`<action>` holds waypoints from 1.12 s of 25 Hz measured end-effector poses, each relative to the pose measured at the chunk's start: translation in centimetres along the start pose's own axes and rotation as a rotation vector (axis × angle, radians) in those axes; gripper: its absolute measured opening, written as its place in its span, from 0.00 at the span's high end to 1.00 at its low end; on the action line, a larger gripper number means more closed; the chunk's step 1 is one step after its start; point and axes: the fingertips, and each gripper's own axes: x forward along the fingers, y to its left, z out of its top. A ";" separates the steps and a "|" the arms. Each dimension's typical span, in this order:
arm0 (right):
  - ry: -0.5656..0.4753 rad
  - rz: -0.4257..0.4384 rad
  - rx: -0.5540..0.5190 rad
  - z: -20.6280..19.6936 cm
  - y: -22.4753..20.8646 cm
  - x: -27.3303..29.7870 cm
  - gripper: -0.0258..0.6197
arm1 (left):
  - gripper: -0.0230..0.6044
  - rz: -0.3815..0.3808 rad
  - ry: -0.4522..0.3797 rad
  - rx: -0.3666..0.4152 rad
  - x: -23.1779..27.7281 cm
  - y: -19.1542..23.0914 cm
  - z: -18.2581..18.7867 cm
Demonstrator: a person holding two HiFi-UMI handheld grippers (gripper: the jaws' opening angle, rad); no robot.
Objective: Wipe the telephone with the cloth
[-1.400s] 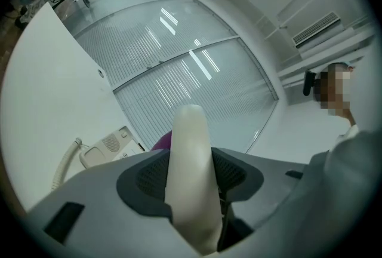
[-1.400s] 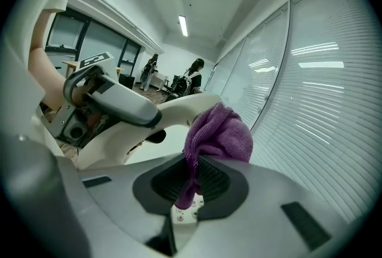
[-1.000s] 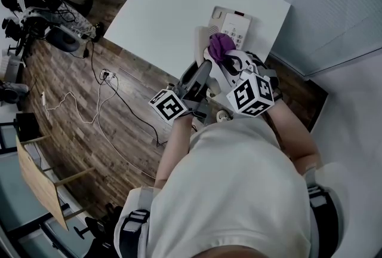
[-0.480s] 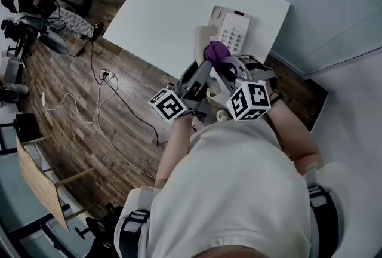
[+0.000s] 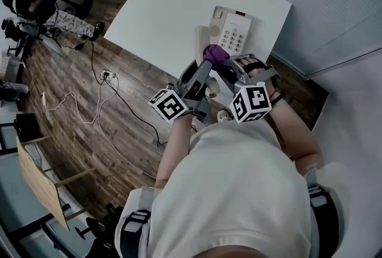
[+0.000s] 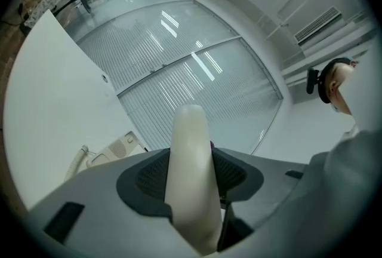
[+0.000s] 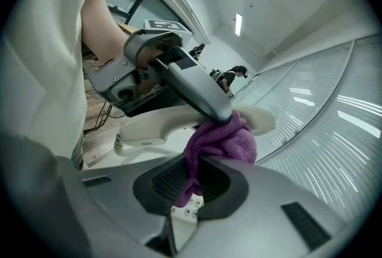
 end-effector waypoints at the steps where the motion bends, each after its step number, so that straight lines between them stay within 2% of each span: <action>1: 0.000 0.005 -0.011 0.0 0.2 0.0 0.89 | 0.60 0.002 -0.001 0.004 0.0 0.1 0.0; 8: -0.008 0.034 -0.047 -0.2 0.9 0.3 0.89 | 0.60 0.020 -0.005 0.034 0.3 0.7 0.5; 12: -0.004 0.069 -0.084 -0.5 2.1 0.8 0.89 | 0.60 0.018 -0.037 0.010 0.2 1.2 1.3; 17: -0.002 0.063 -0.103 -0.6 2.7 0.8 0.89 | 0.60 0.033 -0.019 0.037 0.1 1.4 1.4; 28: 0.024 0.087 -0.039 -2.4 3.9 0.2 0.89 | 0.60 0.029 -0.054 0.043 0.4 1.4 2.8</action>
